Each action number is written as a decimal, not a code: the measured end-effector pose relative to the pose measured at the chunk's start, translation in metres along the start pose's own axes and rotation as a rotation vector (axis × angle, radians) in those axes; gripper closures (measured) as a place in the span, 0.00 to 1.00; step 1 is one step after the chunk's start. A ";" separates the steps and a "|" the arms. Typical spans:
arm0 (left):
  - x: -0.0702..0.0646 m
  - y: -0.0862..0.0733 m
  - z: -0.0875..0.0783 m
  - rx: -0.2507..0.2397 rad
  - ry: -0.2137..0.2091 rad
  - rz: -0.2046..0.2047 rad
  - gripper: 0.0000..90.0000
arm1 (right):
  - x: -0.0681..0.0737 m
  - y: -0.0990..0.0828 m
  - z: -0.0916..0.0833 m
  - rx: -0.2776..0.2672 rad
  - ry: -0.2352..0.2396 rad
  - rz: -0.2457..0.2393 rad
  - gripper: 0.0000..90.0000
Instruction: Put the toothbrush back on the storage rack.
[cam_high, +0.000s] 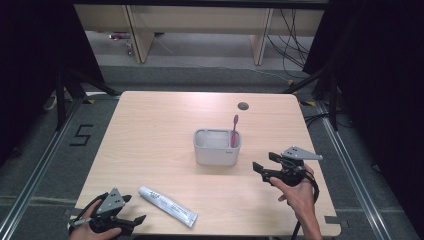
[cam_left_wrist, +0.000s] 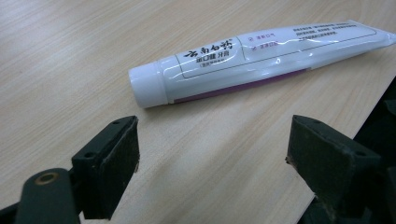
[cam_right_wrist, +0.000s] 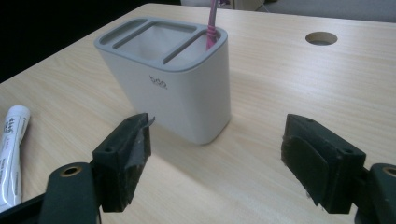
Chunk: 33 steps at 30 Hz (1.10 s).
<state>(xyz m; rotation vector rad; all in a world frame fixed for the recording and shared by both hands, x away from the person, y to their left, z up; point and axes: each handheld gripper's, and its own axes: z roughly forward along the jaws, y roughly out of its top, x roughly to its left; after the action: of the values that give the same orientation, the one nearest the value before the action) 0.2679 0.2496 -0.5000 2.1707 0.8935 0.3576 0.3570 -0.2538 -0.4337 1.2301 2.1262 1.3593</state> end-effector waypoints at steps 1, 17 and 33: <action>0.000 0.000 0.000 0.001 -0.001 0.000 0.18 | 0.000 -0.002 -0.001 -0.002 0.004 -0.007 0.28; 0.000 0.000 0.001 -0.003 -0.003 0.006 0.18 | 0.005 -0.024 -0.012 0.027 0.020 0.046 0.28; 0.002 0.001 0.000 0.009 0.006 0.004 0.18 | 0.025 -0.047 -0.003 0.062 0.071 -0.005 0.27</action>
<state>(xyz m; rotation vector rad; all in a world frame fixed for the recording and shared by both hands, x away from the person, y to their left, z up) 0.2696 0.2502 -0.5000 2.1811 0.8955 0.3631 0.3175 -0.2435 -0.4679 1.2164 2.2346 1.3638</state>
